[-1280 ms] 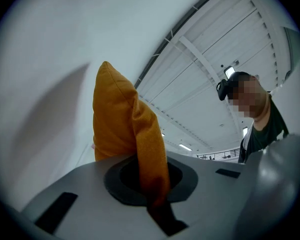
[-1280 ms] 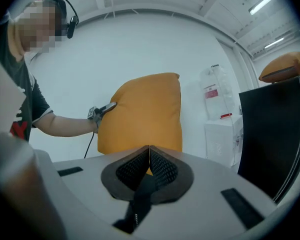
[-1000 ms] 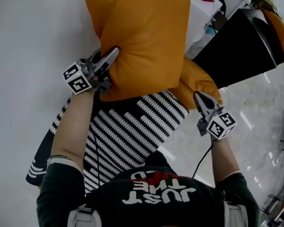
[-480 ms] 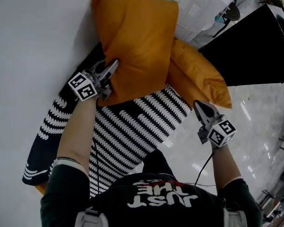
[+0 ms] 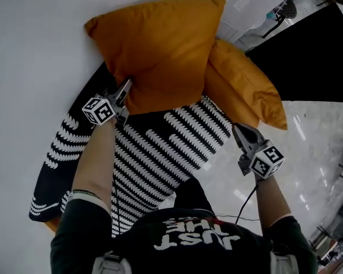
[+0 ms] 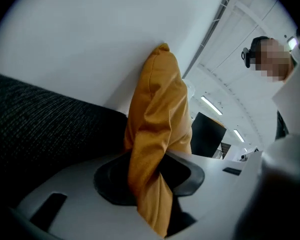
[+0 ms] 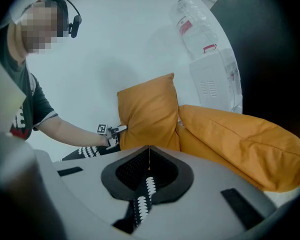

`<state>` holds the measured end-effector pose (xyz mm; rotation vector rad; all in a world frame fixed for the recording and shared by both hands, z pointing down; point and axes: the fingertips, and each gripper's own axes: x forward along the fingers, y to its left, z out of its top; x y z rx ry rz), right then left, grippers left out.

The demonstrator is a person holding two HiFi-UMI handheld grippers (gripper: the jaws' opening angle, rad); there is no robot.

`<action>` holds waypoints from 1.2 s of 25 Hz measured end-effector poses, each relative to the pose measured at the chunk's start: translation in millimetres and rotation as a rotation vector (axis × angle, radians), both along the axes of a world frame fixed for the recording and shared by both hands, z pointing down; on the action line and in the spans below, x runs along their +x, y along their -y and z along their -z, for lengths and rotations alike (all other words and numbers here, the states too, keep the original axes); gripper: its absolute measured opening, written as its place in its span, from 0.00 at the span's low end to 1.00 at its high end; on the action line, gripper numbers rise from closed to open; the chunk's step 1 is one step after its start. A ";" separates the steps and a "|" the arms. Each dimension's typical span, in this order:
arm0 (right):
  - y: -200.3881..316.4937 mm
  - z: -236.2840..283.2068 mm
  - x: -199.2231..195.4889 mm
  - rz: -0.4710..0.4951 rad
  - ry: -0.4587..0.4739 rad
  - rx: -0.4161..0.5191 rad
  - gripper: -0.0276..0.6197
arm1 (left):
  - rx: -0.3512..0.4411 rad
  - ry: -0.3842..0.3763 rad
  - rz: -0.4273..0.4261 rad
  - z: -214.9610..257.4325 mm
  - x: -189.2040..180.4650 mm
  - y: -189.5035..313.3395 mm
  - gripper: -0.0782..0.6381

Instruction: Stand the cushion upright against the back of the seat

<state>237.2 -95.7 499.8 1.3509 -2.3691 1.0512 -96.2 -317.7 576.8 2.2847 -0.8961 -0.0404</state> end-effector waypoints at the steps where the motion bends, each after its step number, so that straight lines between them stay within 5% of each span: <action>1: -0.3 -3.0 -3.5 0.000 0.005 -0.005 0.08 | -0.022 -0.006 0.020 -8.1 -3.4 -2.4 0.31; 5: 3.4 -11.6 -11.7 0.013 0.019 -0.013 0.08 | -0.119 -0.035 0.097 -36.8 -13.9 -9.3 0.45; 13: 6.6 -6.1 -15.3 0.014 0.017 -0.004 0.08 | -0.177 -0.013 0.203 -43.4 -29.4 -32.2 0.68; 20: 15.9 28.4 -28.2 0.037 0.002 0.050 0.08 | -0.140 -0.071 0.223 2.5 -56.8 -69.9 0.68; 25: 14.6 79.2 -44.8 0.048 -0.006 0.118 0.08 | -0.071 -0.175 0.092 86.9 -57.4 -121.8 0.67; 30: -10.1 141.7 -69.9 0.040 -0.007 0.184 0.08 | 0.044 -0.286 0.026 192.2 -71.4 -180.0 0.42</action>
